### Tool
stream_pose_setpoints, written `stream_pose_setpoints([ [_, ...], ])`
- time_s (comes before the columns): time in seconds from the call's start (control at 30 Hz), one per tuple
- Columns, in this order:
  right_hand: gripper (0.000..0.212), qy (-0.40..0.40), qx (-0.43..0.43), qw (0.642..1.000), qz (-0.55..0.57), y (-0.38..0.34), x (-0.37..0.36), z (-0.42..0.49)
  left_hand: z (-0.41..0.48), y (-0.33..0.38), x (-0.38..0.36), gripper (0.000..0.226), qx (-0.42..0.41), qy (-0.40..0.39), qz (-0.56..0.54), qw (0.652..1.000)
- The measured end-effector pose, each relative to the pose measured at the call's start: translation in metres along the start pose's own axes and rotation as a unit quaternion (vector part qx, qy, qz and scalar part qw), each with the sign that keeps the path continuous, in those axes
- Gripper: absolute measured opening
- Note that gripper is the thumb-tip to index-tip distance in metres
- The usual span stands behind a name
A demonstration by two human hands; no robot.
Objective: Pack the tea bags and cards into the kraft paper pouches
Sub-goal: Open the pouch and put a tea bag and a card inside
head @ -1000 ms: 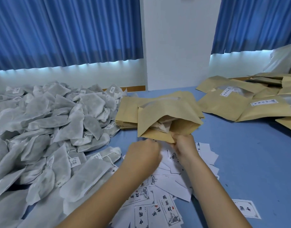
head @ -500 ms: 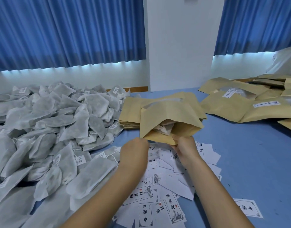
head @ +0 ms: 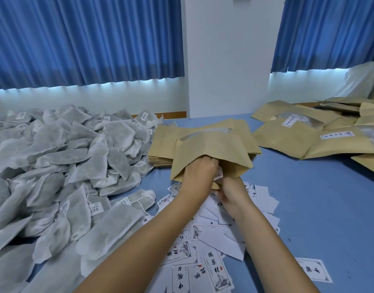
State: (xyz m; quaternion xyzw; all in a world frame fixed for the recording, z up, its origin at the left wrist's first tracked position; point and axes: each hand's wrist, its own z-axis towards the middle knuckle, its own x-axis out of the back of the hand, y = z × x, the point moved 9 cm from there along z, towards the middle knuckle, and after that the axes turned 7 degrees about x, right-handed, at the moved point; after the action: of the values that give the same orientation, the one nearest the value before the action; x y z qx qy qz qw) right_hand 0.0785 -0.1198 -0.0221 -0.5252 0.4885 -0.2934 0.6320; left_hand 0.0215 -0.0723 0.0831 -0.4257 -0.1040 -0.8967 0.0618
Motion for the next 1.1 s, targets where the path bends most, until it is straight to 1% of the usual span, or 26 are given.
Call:
stream_pose_setpoints([
  [0.03,0.027,0.003,-0.004,1.000,0.002,0.001,0.000,0.001,0.001,-0.004,0.001,0.026,0.010,0.019,-0.061,0.998],
  [0.07,0.028,0.008,-0.011,1.000,0.006,0.003,0.002,0.002,0.003,-0.009,0.002,0.018,0.019,0.018,-0.129,0.991],
  [0.1,0.029,0.016,-0.019,1.000,0.014,0.004,0.004,0.002,0.003,-0.012,0.005,0.012,0.020,0.028,-0.173,0.984],
  [0.13,0.029,0.020,-0.022,0.999,0.027,0.004,0.006,0.002,0.003,-0.011,0.007,0.011,0.008,0.022,-0.193,0.981],
  [0.17,0.028,0.017,-0.020,0.999,0.044,0.003,0.005,0.003,0.003,-0.008,0.007,0.010,-0.012,0.011,-0.173,0.985],
  [0.23,0.032,0.004,-0.011,0.997,0.071,-0.001,0.002,0.002,0.000,-0.003,-0.007,0.003,-0.058,-0.042,-0.099,0.993],
  [0.27,0.035,0.000,-0.008,0.997,0.071,-0.002,0.001,0.001,-0.002,-0.002,-0.017,0.010,-0.068,-0.070,-0.056,0.994],
  [0.33,0.035,0.000,-0.009,0.998,0.055,-0.002,0.002,0.001,-0.005,-0.004,-0.033,0.024,-0.076,-0.103,0.032,0.991],
  [0.4,0.035,0.001,-0.012,1.000,0.021,0.000,0.004,0.000,-0.008,-0.005,-0.049,0.028,-0.081,-0.131,0.119,0.981],
  [0.43,0.034,-0.002,-0.013,1.000,0.003,0.000,0.003,-0.001,-0.008,-0.004,-0.053,0.027,-0.075,-0.130,0.128,0.980],
  [0.53,0.032,-0.022,-0.006,0.999,-0.025,-0.003,-0.002,-0.007,0.000,-0.007,-0.059,0.023,-0.030,-0.161,0.124,0.979],
  [0.57,0.033,-0.036,0.003,0.999,-0.017,-0.005,-0.006,-0.009,0.007,-0.009,-0.061,0.023,-0.029,-0.158,0.131,0.978],
  [0.63,0.034,-0.064,0.015,0.998,0.024,-0.006,-0.017,-0.014,0.024,-0.021,-0.063,0.034,-0.014,-0.165,0.179,0.970],
  [0.67,0.031,-0.076,0.016,0.997,0.030,-0.006,-0.021,-0.016,0.027,-0.027,-0.069,0.039,-0.020,-0.194,0.205,0.959],
  [0.7,0.029,-0.082,0.014,0.996,0.024,-0.005,-0.023,-0.018,0.025,-0.034,-0.071,0.041,-0.009,-0.236,0.220,0.946],
  [0.73,0.028,-0.082,0.012,0.996,0.019,-0.004,-0.022,-0.018,0.023,-0.038,-0.071,0.042,0.012,-0.258,0.227,0.939],
  [0.77,0.028,-0.077,0.008,0.997,0.021,-0.004,-0.019,-0.017,0.022,-0.039,-0.068,0.042,0.046,-0.268,0.199,0.942],
  [0.8,0.030,-0.071,0.003,0.997,0.026,-0.005,-0.016,-0.015,0.022,-0.035,-0.063,0.039,0.051,-0.262,0.183,0.946],
  [0.83,0.031,-0.064,-0.003,0.998,0.026,-0.005,-0.012,-0.013,0.018,-0.024,-0.056,0.035,0.024,-0.250,0.192,0.949],
  [0.87,0.030,-0.059,-0.009,0.998,0.011,-0.004,-0.009,-0.012,0.015,-0.013,-0.051,0.030,0.032,-0.231,0.177,0.956],
  [0.93,0.028,-0.044,-0.024,0.998,-0.023,-0.001,-0.005,-0.009,0.000,0.004,-0.028,0.021,0.046,-0.178,0.155,0.971],
  [0.97,0.029,-0.037,-0.032,0.998,-0.028,0.002,-0.004,-0.009,-0.005,0.010,-0.013,0.014,0.044,-0.139,0.132,0.980],
  [1.0,0.028,-0.035,-0.038,0.998,-0.029,0.003,-0.005,-0.009,-0.008,0.018,0.004,0.011,0.010,-0.084,0.125,0.989],
  [1.03,0.025,-0.039,-0.037,0.998,-0.026,0.003,-0.006,-0.010,-0.010,0.023,0.027,0.012,-0.022,0.008,0.106,0.994],
  [1.07,0.025,-0.052,-0.032,0.998,-0.018,0.000,-0.008,-0.011,-0.013,0.026,0.047,0.009,-0.057,0.107,0.086,0.989],
  [1.1,0.028,-0.065,-0.023,0.998,-0.007,-0.002,-0.011,-0.012,-0.016,0.025,0.061,0.006,-0.074,0.185,0.077,0.977],
])
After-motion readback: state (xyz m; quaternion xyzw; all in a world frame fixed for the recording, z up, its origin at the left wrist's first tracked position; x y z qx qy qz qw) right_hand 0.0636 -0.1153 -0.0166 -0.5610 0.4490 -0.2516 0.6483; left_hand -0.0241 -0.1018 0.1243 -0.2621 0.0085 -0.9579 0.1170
